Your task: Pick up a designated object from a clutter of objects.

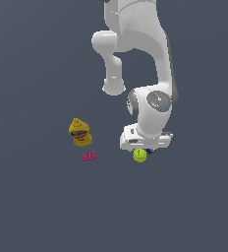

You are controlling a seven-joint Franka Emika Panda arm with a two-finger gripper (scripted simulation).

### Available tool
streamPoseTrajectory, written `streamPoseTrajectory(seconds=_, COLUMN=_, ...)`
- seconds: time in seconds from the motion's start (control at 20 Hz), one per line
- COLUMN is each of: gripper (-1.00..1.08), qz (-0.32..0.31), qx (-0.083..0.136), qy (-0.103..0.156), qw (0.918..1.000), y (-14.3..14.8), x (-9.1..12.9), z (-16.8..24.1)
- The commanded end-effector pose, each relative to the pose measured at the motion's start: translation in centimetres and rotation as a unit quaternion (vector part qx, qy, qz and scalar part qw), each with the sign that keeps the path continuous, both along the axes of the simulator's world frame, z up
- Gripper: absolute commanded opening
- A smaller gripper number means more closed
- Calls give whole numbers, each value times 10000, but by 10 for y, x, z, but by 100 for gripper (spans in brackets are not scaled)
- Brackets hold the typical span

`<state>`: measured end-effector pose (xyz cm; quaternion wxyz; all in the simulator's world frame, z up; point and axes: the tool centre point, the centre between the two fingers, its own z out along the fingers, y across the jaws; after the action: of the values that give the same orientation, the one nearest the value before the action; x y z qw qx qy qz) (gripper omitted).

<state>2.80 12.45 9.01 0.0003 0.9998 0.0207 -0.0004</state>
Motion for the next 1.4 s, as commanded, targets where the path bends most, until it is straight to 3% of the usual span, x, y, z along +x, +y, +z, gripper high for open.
streamPoseTrajectory(seconds=0.0, gripper=100, qz=0, qx=-1, qy=4, qw=10000, y=0, x=0, z=-6)
streamPoseTrajectory(seconds=0.65, gripper=100, qz=-3, qx=2, qy=-2, qw=10000, y=1, x=0, z=-49)
streamPoseTrajectory(seconds=0.7, gripper=-100, qz=-3, qx=2, qy=-2, qw=10000, y=1, x=0, z=-49)
streamPoseTrajectory(seconds=1.35, gripper=-100, qz=-2, qx=3, qy=-5, qw=10000, y=1, x=-1, z=-46)
